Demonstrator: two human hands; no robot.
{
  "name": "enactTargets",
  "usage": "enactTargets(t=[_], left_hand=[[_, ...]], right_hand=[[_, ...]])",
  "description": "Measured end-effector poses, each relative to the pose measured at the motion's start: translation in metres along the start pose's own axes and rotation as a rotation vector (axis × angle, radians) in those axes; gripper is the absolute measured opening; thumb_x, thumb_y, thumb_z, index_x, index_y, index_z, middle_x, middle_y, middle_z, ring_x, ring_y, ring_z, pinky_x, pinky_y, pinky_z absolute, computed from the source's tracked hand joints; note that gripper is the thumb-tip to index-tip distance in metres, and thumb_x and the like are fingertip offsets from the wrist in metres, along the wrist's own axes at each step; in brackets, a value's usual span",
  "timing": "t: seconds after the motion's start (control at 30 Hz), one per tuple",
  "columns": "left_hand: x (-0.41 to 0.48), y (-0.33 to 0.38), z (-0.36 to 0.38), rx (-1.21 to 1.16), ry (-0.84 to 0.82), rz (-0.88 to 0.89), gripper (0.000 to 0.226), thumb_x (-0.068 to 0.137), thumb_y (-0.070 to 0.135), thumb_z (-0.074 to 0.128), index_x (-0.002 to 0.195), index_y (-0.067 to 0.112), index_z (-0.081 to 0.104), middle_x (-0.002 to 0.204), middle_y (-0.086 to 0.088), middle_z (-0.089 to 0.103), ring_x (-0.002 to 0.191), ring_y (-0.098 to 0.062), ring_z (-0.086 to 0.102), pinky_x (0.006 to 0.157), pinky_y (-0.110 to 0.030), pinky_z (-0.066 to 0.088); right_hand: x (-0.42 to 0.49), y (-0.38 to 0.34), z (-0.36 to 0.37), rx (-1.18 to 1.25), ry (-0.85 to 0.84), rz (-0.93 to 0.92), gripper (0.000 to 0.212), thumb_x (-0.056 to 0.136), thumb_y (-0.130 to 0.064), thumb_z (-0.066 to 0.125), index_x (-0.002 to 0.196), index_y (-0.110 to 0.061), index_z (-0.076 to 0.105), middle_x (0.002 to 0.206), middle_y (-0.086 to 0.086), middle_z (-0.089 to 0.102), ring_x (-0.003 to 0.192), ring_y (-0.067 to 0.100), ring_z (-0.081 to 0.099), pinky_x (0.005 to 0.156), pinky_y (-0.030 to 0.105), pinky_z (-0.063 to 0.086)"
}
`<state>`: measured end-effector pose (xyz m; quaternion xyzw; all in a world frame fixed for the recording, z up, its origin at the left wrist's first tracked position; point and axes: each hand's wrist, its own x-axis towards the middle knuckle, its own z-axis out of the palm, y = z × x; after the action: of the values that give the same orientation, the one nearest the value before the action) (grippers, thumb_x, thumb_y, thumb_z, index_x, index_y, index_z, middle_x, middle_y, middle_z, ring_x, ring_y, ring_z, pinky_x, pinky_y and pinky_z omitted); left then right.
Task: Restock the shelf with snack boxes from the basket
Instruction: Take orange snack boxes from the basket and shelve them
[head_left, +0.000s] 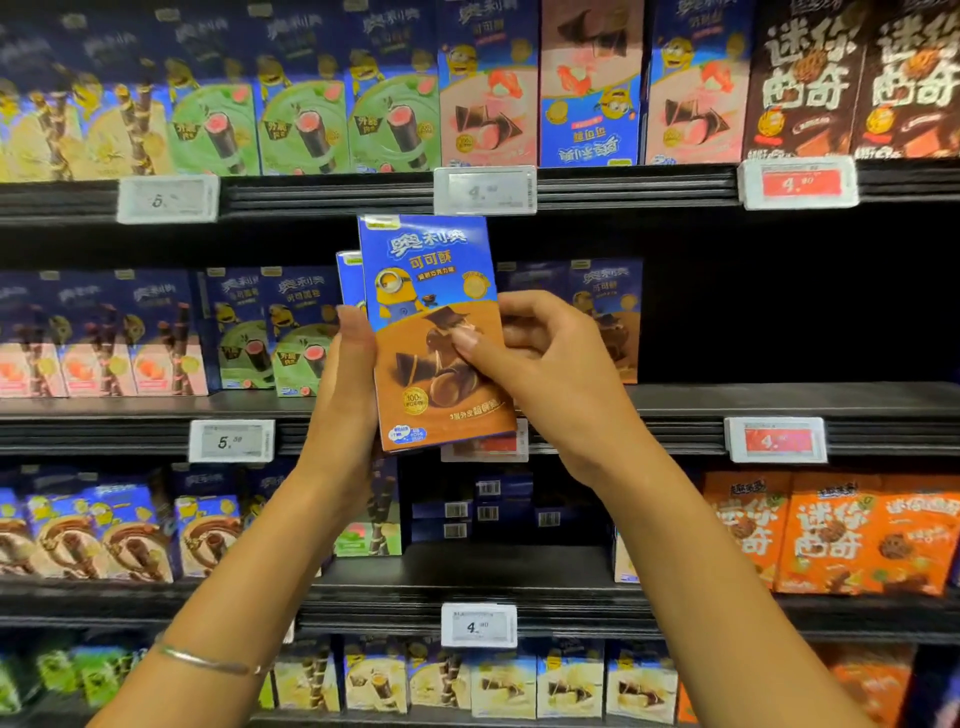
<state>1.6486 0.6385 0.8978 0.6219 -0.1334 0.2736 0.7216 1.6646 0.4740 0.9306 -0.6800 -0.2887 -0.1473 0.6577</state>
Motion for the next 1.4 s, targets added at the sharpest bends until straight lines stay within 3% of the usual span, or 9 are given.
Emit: enactTargets(t=[0.13,0.33,0.57,0.73,0.8,0.9,1.13,1.3,1.4], left_hand=[[-0.007,-0.005,-0.014,-0.036,0.092,-0.11,0.096,0.071,0.09,0.057,0.141,0.025,0.063,0.12,-0.005,0.08,0.104,-0.03,0.08,0.072,-0.036,0.066],[-0.008,-0.007,-0.046,-0.009,0.189,-0.074,0.057,0.085,0.063,0.066,0.131,0.03,0.063,0.118,0.0,0.081,0.101,-0.023,0.081,0.069,-0.037,0.066],[-0.007,0.001,-0.071,0.045,0.27,-0.021,0.065,0.086,0.065,0.064,0.137,0.025,0.06,0.12,-0.003,0.08,0.101,-0.024,0.079,0.07,-0.035,0.067],[-0.011,0.001,-0.068,0.07,0.25,-0.034,0.067,0.086,0.066,0.064,0.14,0.027,0.059,0.121,-0.002,0.08,0.104,-0.026,0.079,0.073,-0.04,0.068],[-0.013,0.0,-0.066,0.075,0.236,-0.056,0.07,0.087,0.066,0.064,0.144,0.027,0.056,0.124,-0.003,0.079,0.105,-0.027,0.079,0.077,-0.044,0.067],[-0.016,-0.003,-0.065,0.082,0.215,-0.076,0.073,0.088,0.065,0.063,0.149,0.026,0.053,0.122,-0.003,0.08,0.104,-0.028,0.08,0.076,-0.043,0.067],[-0.016,-0.008,-0.065,0.088,0.212,-0.108,0.088,0.083,0.067,0.065,0.157,0.024,0.044,0.13,-0.004,0.076,0.109,-0.027,0.079,0.094,-0.055,0.063],[-0.017,-0.007,-0.064,0.048,0.209,-0.118,0.07,0.083,0.063,0.066,0.142,0.028,0.055,0.118,0.0,0.081,0.097,-0.022,0.082,0.067,-0.034,0.067],[-0.016,-0.007,-0.064,0.046,0.193,-0.123,0.066,0.085,0.062,0.065,0.141,0.029,0.057,0.117,0.0,0.081,0.098,-0.022,0.081,0.067,-0.034,0.067]], right_hand=[[-0.006,0.005,0.006,0.046,-0.002,0.029,0.042,0.085,-0.024,0.081,0.121,-0.013,0.062,0.107,0.004,0.076,0.093,0.017,0.076,0.074,0.036,0.063],[0.002,0.009,-0.015,0.143,0.155,0.07,0.033,0.088,-0.014,0.078,0.117,-0.007,0.064,0.093,0.003,0.079,0.078,0.016,0.078,0.058,0.026,0.059],[0.038,0.042,-0.022,-0.111,0.387,0.006,0.04,0.083,-0.019,0.083,0.117,-0.016,0.062,0.102,-0.003,0.074,0.083,0.001,0.072,0.059,0.016,0.054],[0.062,0.069,-0.002,-0.322,0.36,-0.008,0.035,0.081,-0.025,0.085,0.107,-0.02,0.061,0.089,-0.014,0.068,0.075,-0.011,0.065,0.056,0.003,0.044],[0.069,0.078,0.007,-0.382,0.342,0.003,0.035,0.084,-0.029,0.082,0.11,-0.019,0.06,0.094,-0.01,0.067,0.085,0.001,0.068,0.062,0.006,0.046],[0.078,0.085,0.017,-0.531,0.344,-0.002,0.042,0.088,-0.035,0.077,0.117,-0.014,0.056,0.112,0.005,0.064,0.1,0.023,0.063,0.078,0.034,0.05],[0.09,0.089,0.033,-0.679,0.332,0.033,0.041,0.093,-0.03,0.072,0.118,-0.007,0.048,0.124,0.013,0.051,0.111,0.034,0.054,0.077,0.037,0.039],[0.095,0.092,0.038,-0.693,0.341,0.05,0.041,0.093,-0.03,0.072,0.119,-0.008,0.049,0.124,0.014,0.051,0.112,0.038,0.056,0.077,0.037,0.039],[0.098,0.093,0.038,-0.696,0.346,0.053,0.043,0.091,-0.031,0.074,0.118,-0.008,0.05,0.123,0.015,0.053,0.112,0.038,0.056,0.078,0.038,0.039]])
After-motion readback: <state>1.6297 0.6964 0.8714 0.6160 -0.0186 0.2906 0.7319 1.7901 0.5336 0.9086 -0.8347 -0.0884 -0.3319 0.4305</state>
